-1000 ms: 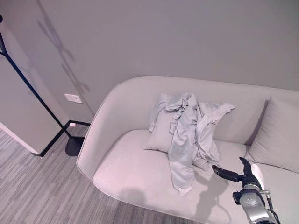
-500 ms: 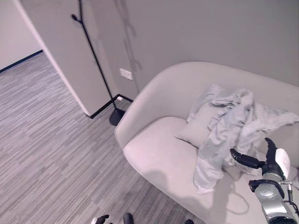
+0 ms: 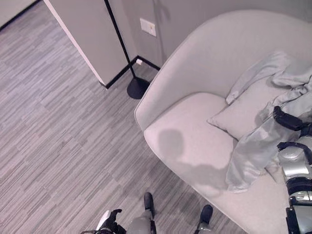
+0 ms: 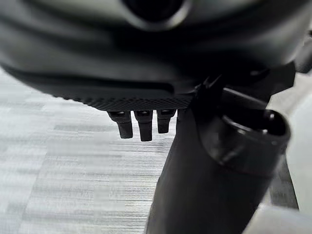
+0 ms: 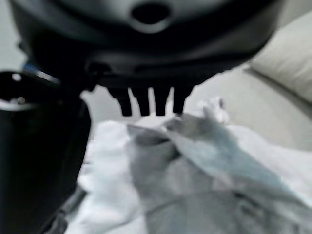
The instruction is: Hang the clothes on the sofa on the clothes rack.
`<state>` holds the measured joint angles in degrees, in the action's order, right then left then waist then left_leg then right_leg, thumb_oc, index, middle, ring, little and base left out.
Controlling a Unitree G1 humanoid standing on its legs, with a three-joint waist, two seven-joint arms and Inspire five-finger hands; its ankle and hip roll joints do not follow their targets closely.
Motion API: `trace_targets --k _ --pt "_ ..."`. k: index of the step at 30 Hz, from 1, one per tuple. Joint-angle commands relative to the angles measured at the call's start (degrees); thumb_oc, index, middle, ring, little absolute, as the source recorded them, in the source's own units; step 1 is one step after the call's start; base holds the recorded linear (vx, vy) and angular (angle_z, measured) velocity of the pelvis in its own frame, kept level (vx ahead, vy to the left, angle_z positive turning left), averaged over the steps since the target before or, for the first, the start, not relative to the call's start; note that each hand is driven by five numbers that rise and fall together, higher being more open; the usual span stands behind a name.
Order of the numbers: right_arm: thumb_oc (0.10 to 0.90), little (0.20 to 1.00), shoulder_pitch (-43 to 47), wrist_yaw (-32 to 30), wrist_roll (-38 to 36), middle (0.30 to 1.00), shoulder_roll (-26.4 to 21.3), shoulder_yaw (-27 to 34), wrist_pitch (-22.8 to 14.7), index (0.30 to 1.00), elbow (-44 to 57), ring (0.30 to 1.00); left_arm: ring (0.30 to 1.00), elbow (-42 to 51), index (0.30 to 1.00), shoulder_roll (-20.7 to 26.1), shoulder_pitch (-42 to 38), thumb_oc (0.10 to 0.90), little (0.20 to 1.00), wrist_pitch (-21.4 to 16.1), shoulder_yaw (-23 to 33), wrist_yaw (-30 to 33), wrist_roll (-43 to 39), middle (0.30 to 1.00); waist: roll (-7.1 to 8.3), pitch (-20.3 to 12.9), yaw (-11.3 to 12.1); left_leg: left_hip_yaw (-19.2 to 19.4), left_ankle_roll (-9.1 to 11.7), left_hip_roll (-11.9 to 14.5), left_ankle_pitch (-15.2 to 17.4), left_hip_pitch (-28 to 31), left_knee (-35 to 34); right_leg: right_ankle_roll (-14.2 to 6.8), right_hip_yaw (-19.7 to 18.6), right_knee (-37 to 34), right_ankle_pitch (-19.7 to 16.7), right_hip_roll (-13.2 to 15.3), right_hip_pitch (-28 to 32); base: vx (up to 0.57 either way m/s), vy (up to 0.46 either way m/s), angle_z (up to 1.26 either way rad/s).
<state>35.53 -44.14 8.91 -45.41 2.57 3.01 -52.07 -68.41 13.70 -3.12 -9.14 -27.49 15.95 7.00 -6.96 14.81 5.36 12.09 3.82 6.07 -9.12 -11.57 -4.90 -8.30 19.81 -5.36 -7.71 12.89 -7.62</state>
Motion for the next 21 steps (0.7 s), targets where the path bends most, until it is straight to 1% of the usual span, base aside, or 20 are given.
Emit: trace_targets --k 1,4,8,9,10,11,12,13,16,21 --pt "0.8 0.9 3.2 -5.2 3.7 0.9 -5.7 -2.8 -1.6 0.9 3.4 0.9 0.9 -3.5 0.9 -1.7 -1.6 0.8 0.9 -2.7 -0.8 1.8 1.8 0.9 2.21 -3.6 0.6 -4.6 2.8 3.2 3.5 -0.1 -0.1 -0.9 -3.8 1.8 3.8 0.3 -0.4 0.0 0.0 0.0" --pt "0.8 0.9 4.3 -6.3 4.4 0.9 -5.5 -3.8 -0.5 0.9 1.7 0.9 0.9 -2.6 0.9 -1.9 -2.2 0.8 0.9 -3.0 -2.3 3.0 3.2 0.9 1.77 -2.6 0.7 -4.9 2.9 3.2 3.3 -1.0 -0.1 -1.0 -4.0 1.7 3.6 0.2 -1.2 0.0 0.0 0.0" --pt "0.8 0.9 5.5 -6.5 3.5 0.9 -4.9 -5.0 -0.5 0.9 -2.0 0.9 0.9 -2.1 0.9 -2.1 -2.7 0.8 0.9 -3.4 -3.6 3.8 3.9 0.9 1.3 -2.0 0.7 -5.3 3.0 3.1 3.0 -1.9 -0.1 -1.1 -4.3 1.7 3.4 0.1 -2.1 0.0 0.0 0.0" --pt "0.707 0.761 7.0 -5.1 1.1 0.761 -4.6 -5.8 -1.1 0.761 -5.3 0.761 0.9 -1.6 0.9 -1.7 -3.2 0.8 0.9 -3.4 -4.1 4.3 3.9 0.9 1.08 -1.6 0.8 -5.5 3.1 3.0 2.8 -2.5 -0.1 -1.1 -4.6 1.6 3.1 0.1 -2.8 -0.04 0.004 -0.02" --pt "0.4 0.3 8.5 -2.6 -3.6 0.3 -4.3 -6.5 -2.9 0.3 -8.1 0.3 0.9 -1.3 0.9 -1.4 -3.5 0.8 0.9 -3.4 -4.1 4.5 3.3 0.9 0.97 -1.4 0.7 -5.6 3.2 3.0 2.8 -3.0 -0.1 -1.2 -4.9 1.4 2.8 0.0 -3.3 -0.05 0.011 -0.02" --pt "0.4 0.3 9.4 -0.5 -8.2 0.3 -3.6 -7.2 -4.4 0.3 -9.6 0.3 0.9 -1.6 0.9 -1.3 -3.7 0.8 0.9 -3.2 -3.8 4.7 2.2 0.9 1.05 -1.1 0.4 -5.5 3.3 2.9 2.8 -3.3 -0.1 -1.1 -5.2 1.3 2.7 -0.2 -3.6 -0.03 0.015 -0.05" --pt "0.4 0.3 9.2 0.8 -10.5 0.3 -2.2 -7.4 -5.3 0.3 -9.4 0.3 0.9 -2.1 0.9 -1.3 -3.7 0.8 0.9 -2.9 -3.3 5.0 1.5 0.9 1.17 -1.1 0.2 -5.3 3.3 3.0 2.8 -3.2 -0.1 -1.0 -5.4 1.1 2.7 -0.4 -3.5 0.0 0.023 -0.06" --pt "0.4 0.3 8.6 1.8 -11.6 0.3 -1.1 -7.7 -6.0 0.3 -8.7 0.3 0.9 -2.5 0.9 -1.5 -3.7 0.8 0.9 -2.7 -2.7 5.2 0.9 0.9 1.4 -1.1 -0.1 -5.2 3.3 3.1 2.8 -3.0 -0.1 -0.9 -5.5 1.1 2.7 -0.5 -3.3 0.01 0.015 -0.09" --pt "0.4 0.3 7.6 2.5 -12.4 0.3 -0.1 -7.6 -6.7 0.3 -7.7 0.3 0.9 -2.8 0.9 -1.5 -3.7 0.8 0.9 -2.6 -2.3 5.4 0.9 0.9 1.69 -1.4 -0.5 -4.9 3.3 3.1 2.9 -2.7 -0.1 -0.9 -5.6 1.1 2.8 -0.5 -3.0 0.01 0.004 -0.04" --pt "0.4 0.3 5.1 3.8 -16.1 0.3 2.1 -5.8 -8.5 0.3 -5.3 0.3 0.9 -2.9 0.9 -1.6 -3.6 0.8 0.9 -2.4 -1.7 6.1 0.9 0.9 2.23 -1.7 -1.2 -4.7 3.3 3.2 3.2 -1.9 -0.1 -0.8 -5.6 1.1 2.8 -0.5 -2.5 0.01 -0.003 -0.04"
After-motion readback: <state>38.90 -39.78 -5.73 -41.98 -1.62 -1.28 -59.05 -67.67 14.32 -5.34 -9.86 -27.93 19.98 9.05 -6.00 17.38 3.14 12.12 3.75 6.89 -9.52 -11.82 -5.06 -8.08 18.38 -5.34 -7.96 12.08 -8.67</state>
